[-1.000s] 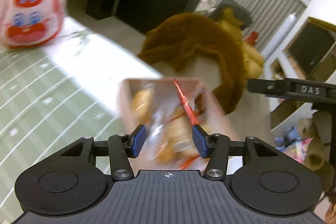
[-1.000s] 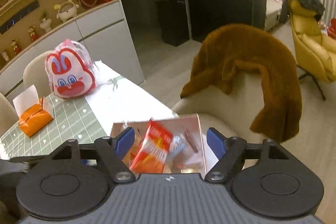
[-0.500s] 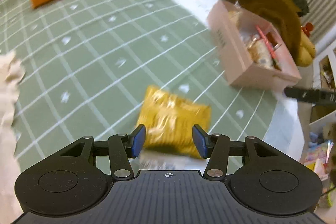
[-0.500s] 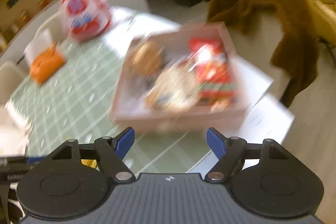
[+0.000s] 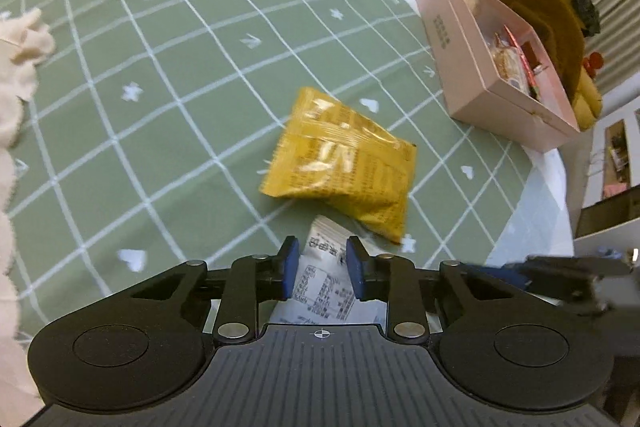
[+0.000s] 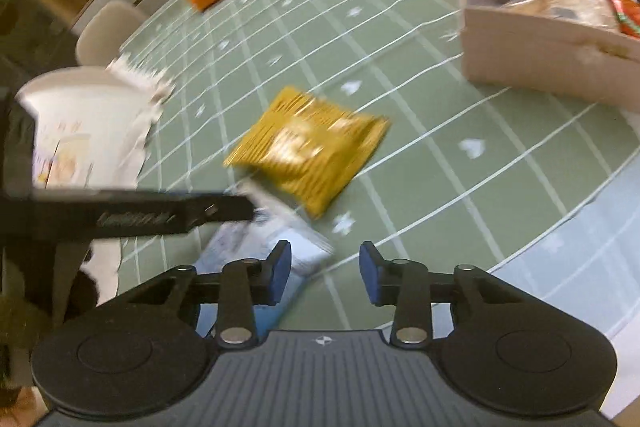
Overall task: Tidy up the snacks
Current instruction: 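Reach the yellow packet with the left gripper while the right reaches the blue-white bar packet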
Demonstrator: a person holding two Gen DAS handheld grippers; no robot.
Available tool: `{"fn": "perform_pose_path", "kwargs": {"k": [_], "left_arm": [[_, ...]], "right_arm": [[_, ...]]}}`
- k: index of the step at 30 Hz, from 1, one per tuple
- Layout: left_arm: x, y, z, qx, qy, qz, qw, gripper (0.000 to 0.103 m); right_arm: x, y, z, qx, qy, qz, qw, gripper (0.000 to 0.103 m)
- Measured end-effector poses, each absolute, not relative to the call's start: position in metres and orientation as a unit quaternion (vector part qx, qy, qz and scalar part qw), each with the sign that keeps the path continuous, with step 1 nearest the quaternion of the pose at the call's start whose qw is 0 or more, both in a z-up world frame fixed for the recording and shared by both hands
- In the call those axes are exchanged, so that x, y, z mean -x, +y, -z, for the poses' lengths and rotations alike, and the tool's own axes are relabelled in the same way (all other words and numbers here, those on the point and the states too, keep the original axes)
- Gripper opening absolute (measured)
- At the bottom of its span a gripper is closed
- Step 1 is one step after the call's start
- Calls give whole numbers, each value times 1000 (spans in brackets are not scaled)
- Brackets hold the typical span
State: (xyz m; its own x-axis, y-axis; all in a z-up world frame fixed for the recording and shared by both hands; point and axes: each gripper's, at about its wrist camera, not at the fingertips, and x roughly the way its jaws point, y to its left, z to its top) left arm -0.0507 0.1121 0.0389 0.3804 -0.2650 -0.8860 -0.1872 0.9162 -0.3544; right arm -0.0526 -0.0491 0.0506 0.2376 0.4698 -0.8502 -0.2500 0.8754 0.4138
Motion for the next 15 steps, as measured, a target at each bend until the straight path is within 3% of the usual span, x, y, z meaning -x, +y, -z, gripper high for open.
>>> {"fn": "perform_pose_path", "kwargs": {"k": [5,9,11,13,15], "left_arm": [[36,97,-32,233,554,47,798,29],[30,97,-47,228,535,52,812,30],[30,101,-58,210,521,44,826,30],[31,107,-70,197,501,33,842,30],[32,112,-79,189,485,22,854,30]], "right_arm": [[55,-57,-49,-107,574,-222,780,34],[64,-55,-58,-49,552,-206,806,38],[70,-52,-63,-33,545,-217,809,58],[75,-49,-64,-29,545,-226,807,70],[82,-38,-61,-22,547,-237,802,71]]}}
